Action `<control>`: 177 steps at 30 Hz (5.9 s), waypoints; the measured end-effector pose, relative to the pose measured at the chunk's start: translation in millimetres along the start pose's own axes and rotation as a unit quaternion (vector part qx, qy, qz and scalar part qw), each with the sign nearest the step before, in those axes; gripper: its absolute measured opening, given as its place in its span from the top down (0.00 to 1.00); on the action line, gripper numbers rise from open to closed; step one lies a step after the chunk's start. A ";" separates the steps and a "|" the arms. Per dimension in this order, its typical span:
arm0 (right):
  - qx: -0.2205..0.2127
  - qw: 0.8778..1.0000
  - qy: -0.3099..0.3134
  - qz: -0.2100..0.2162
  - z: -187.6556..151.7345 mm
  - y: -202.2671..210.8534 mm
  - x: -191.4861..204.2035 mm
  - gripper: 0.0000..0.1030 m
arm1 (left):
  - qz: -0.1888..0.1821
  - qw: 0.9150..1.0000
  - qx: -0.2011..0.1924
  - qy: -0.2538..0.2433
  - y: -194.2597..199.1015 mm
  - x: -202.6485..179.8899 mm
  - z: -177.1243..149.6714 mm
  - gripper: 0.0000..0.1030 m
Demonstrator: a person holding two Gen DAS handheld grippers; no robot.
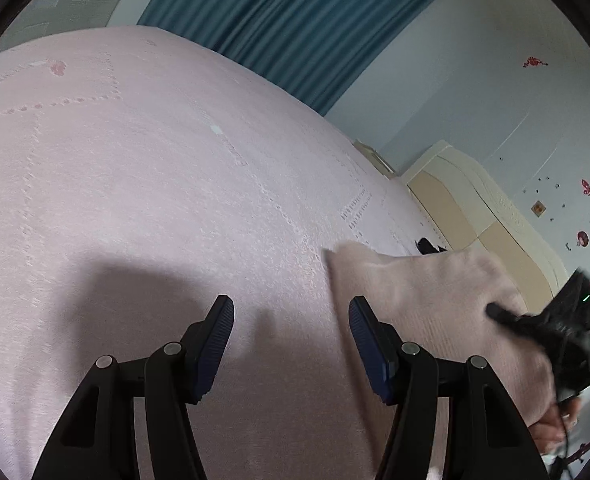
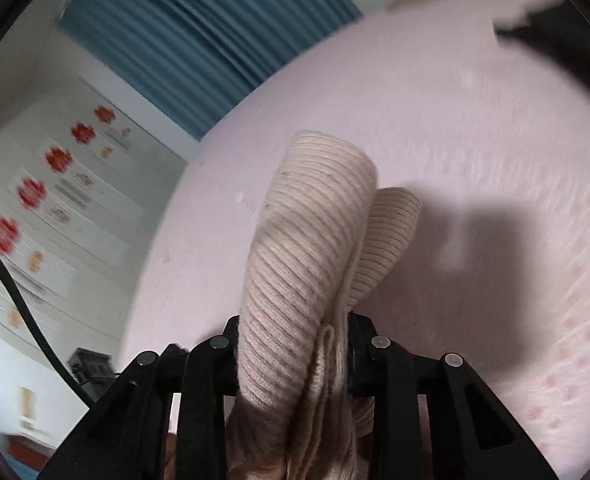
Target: Fold small clothes
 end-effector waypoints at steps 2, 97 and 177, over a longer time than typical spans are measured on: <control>-0.005 0.999 0.023 -0.047 9.3 4.3 15.8 0.69 | 0.014 1.000 -0.007 -0.002 3.8 3.0 3.1 0.44; 0.031 0.992 0.110 -0.054 -10.4 -146.6 27.6 0.81 | 0.102 0.992 0.055 -0.042 -58.9 16.4 29.9 0.60; 0.003 0.998 0.064 -0.028 -1.9 -162.4 17.0 0.88 | 0.152 0.986 0.022 -0.066 -86.5 17.5 46.7 0.47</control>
Point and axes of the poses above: each gripper's, at about its wrist camera, not at the fingertips, and y roughly against the way its jaws point, x to its left, z to its top, the point moved 5 cm from there along -y, roughly the way its jaws point, and after that the axes turned 4 degrees about z, right-handed, at the moved point
